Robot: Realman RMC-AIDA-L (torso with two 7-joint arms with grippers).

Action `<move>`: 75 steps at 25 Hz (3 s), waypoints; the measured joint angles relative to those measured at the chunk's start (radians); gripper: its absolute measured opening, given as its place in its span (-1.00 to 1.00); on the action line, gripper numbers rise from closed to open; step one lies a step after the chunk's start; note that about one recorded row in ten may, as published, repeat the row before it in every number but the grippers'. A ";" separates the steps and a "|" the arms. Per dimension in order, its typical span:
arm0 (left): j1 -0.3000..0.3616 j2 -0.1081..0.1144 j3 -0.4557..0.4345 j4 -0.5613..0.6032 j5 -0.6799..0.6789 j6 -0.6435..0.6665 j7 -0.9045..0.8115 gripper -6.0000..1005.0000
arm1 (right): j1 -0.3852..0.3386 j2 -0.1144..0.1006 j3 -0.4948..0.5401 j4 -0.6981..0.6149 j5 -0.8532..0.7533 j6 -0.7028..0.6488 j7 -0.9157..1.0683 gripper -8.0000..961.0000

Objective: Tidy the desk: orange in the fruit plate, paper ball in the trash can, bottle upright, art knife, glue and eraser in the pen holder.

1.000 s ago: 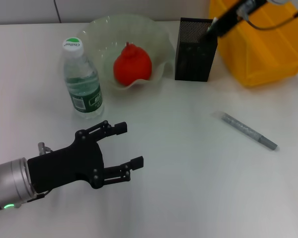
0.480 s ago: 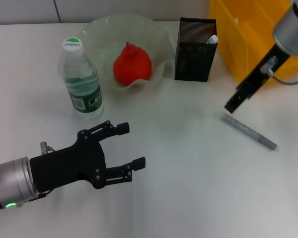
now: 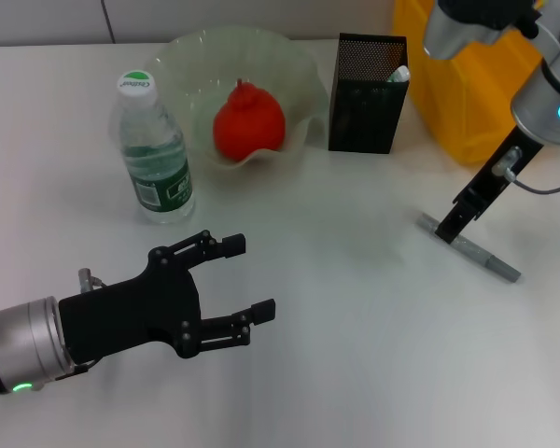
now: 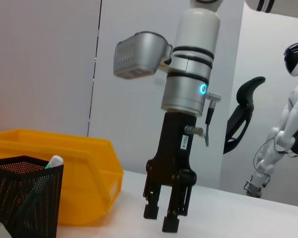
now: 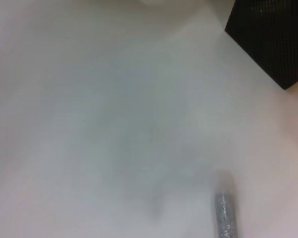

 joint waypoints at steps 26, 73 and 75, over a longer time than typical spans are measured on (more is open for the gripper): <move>0.000 0.000 0.000 0.000 0.000 0.003 0.001 0.71 | 0.006 0.009 -0.040 0.147 0.008 0.188 -0.053 -0.20; -0.004 0.000 -0.007 0.012 0.000 0.003 0.005 0.71 | -0.255 0.003 0.139 -0.174 0.668 0.181 -0.507 -0.70; -0.004 0.000 -0.006 0.012 0.000 0.001 0.006 0.71 | -0.291 0.003 0.219 -0.084 0.859 0.251 -0.698 -0.70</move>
